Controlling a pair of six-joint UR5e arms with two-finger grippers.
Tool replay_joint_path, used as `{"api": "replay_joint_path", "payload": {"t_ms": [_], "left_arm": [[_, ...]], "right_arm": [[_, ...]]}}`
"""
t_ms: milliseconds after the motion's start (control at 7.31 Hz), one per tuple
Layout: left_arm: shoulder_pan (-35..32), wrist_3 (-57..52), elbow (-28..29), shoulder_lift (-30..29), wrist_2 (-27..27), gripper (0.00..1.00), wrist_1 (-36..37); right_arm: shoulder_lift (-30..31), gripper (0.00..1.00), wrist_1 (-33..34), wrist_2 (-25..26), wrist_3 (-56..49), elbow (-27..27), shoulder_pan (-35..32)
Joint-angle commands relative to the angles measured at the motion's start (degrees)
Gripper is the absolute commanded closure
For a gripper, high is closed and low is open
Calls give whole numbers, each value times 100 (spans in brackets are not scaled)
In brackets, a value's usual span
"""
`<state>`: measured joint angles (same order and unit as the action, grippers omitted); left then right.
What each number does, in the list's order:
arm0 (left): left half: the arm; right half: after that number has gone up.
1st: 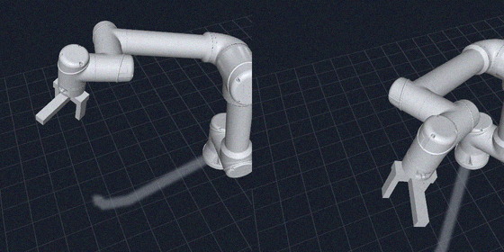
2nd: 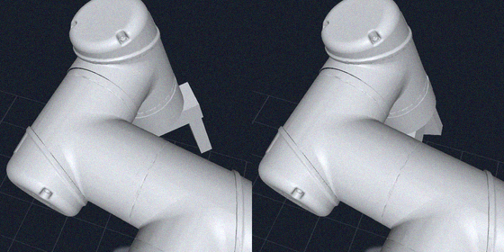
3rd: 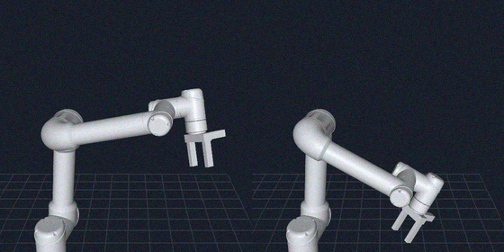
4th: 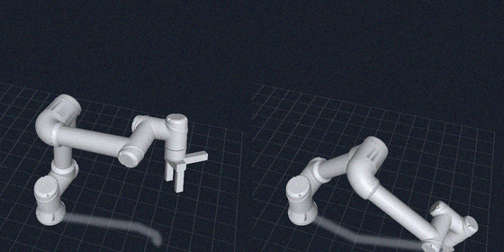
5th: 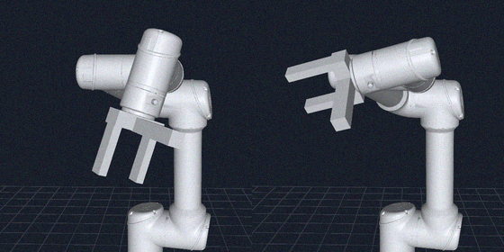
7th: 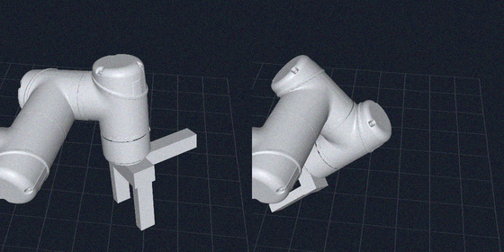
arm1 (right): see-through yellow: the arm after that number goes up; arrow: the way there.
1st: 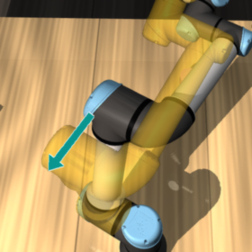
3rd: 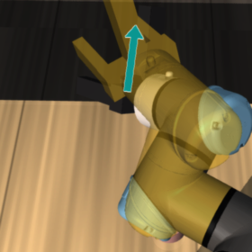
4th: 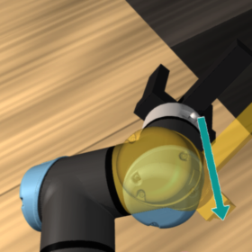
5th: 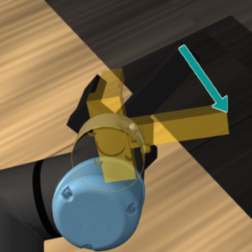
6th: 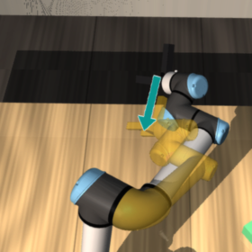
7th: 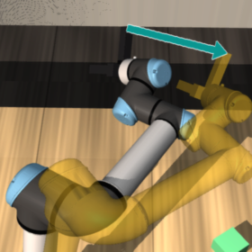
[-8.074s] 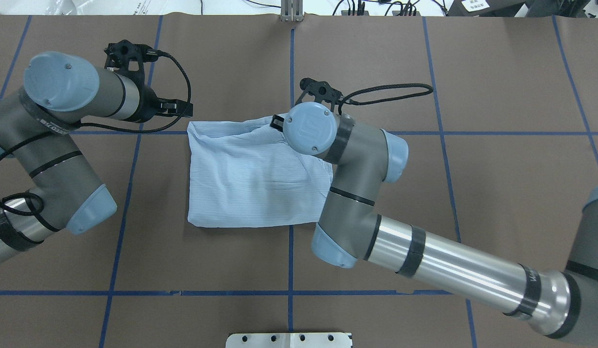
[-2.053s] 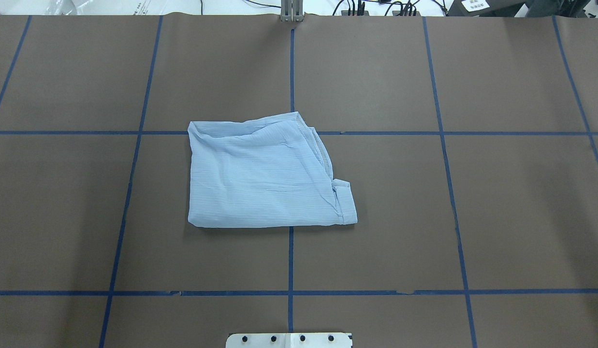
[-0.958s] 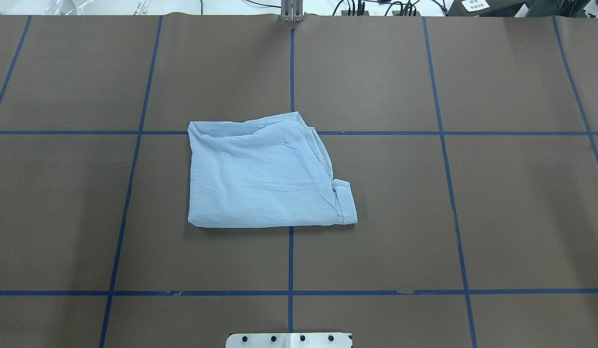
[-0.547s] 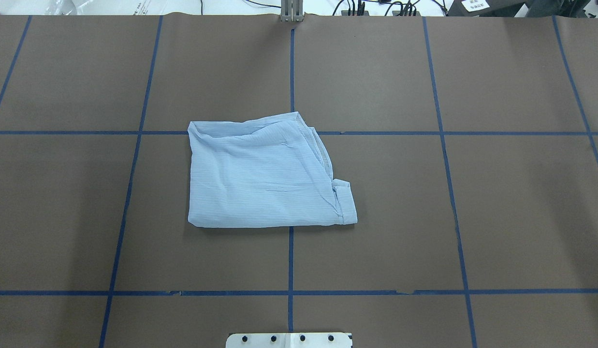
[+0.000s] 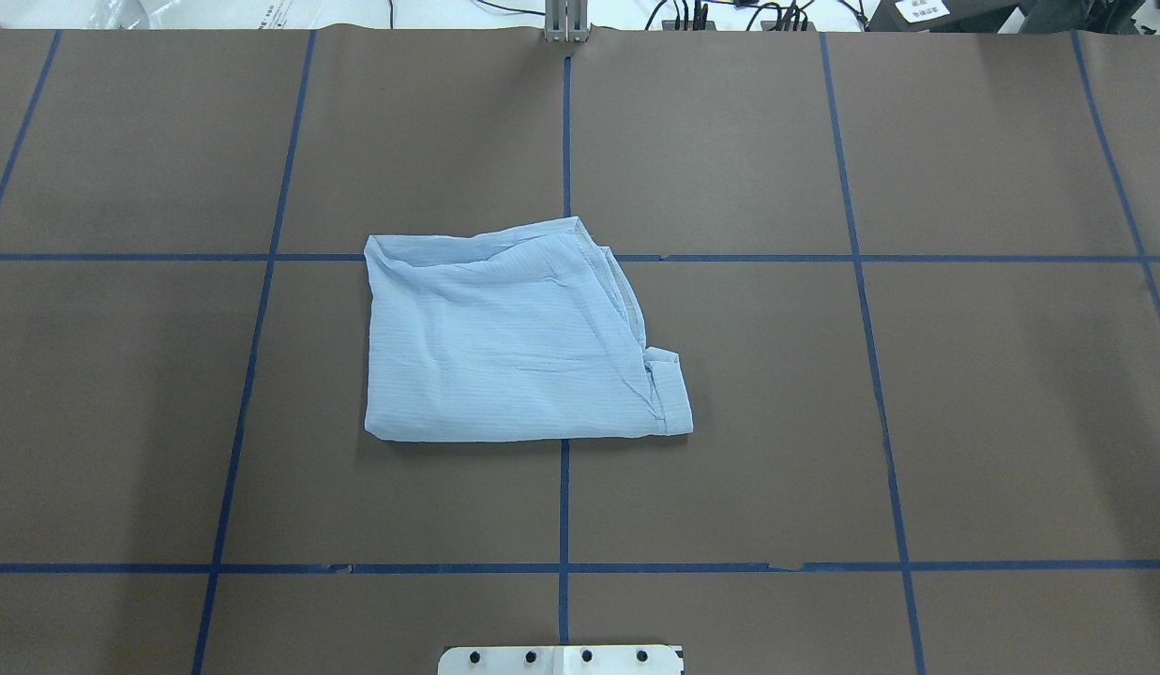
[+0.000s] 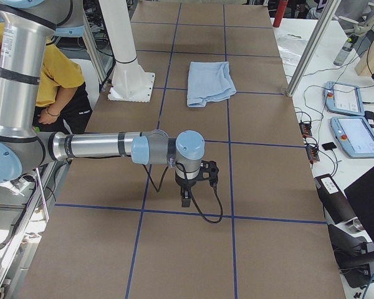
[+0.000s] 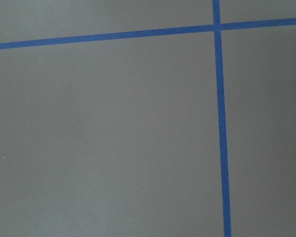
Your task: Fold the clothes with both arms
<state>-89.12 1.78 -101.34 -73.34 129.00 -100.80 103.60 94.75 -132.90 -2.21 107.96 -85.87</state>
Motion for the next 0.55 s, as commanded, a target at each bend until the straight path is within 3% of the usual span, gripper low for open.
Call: {"api": "replay_joint_path", "payload": {"t_ms": [0,411], "left_arm": [[0,-19,9,4,-6,0,-9],[9,-19,-35,-13,11,0,-27]], "right_arm": [[-15,0,0,-8,1,-20,0],[-7,0,0,-175,-8,-47,0]]}}
